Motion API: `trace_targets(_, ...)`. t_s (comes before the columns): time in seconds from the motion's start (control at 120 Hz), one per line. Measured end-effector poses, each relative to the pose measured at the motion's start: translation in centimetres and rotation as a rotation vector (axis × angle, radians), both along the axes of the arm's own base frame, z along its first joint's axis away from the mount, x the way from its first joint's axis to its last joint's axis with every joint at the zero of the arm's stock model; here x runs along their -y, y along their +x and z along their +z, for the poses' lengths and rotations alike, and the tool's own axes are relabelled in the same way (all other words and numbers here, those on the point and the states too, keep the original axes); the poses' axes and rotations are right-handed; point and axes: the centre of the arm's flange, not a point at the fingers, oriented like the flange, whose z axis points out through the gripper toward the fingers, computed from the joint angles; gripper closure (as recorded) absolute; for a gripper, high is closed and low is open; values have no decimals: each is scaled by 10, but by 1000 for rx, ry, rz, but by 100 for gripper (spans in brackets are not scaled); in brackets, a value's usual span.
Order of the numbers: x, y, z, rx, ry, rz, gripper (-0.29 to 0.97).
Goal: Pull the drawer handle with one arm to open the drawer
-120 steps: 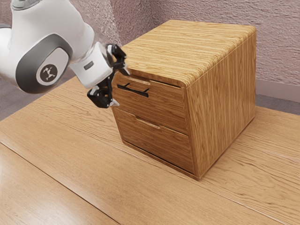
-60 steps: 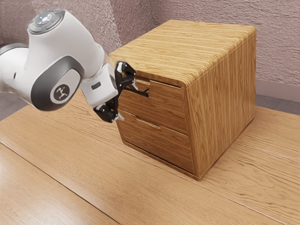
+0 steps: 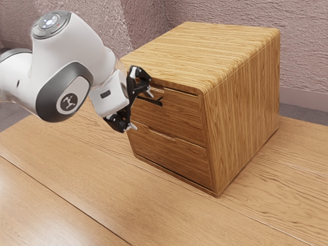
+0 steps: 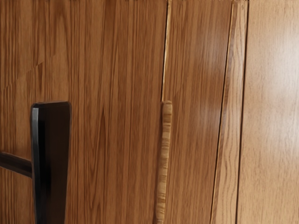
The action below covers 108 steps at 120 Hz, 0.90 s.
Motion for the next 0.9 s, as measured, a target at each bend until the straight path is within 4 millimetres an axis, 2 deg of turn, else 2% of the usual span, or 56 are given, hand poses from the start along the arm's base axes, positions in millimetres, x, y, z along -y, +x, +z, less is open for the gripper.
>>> trace_targets(0.358, 5, 2, -4, -1, 7, -26, 1)
trace_targets(0.683, -4, 1, -3, 0, 13, -20, 2)
trace_targets(0.9, -20, 1, -16, -28, 13, 2, -1)
